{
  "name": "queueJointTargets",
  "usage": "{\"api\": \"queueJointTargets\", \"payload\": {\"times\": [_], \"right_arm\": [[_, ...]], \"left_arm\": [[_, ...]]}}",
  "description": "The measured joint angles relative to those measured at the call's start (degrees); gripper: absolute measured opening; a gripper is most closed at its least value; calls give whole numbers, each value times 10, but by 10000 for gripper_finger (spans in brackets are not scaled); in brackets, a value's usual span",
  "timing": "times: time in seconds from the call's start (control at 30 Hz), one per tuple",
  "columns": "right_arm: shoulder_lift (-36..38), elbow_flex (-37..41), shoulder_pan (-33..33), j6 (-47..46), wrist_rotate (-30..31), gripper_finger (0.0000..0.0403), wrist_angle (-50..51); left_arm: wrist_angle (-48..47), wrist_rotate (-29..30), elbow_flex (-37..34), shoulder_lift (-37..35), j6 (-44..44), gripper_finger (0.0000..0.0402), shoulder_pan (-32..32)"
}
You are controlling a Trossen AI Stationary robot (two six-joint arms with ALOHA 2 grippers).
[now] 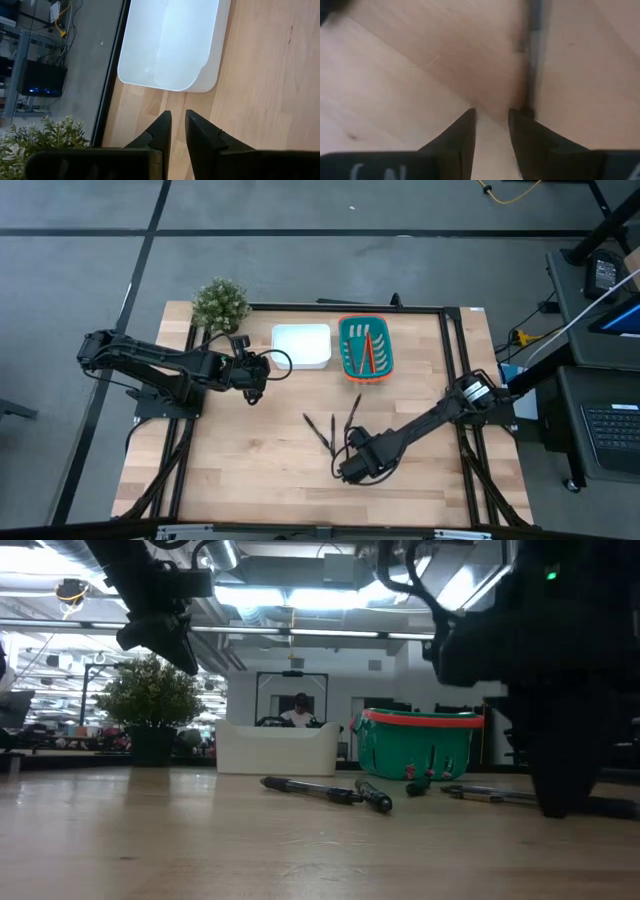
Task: Sort pens & pencils
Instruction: Put the right black ballpen into the white bin
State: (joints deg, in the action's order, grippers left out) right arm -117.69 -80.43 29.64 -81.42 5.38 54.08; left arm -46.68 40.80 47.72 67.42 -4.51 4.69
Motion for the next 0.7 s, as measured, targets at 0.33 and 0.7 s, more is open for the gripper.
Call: {"api": "queueJointTargets", "payload": {"times": [0.33, 0.7], "right_arm": [[8, 51, -17, 12, -26, 119, -57], [0, -61, -18, 25, 4, 119, 100]], "left_arm": [[0, 0, 0, 0, 2, 50, 0], [2, 0, 0, 0, 2, 50, 0]]}}
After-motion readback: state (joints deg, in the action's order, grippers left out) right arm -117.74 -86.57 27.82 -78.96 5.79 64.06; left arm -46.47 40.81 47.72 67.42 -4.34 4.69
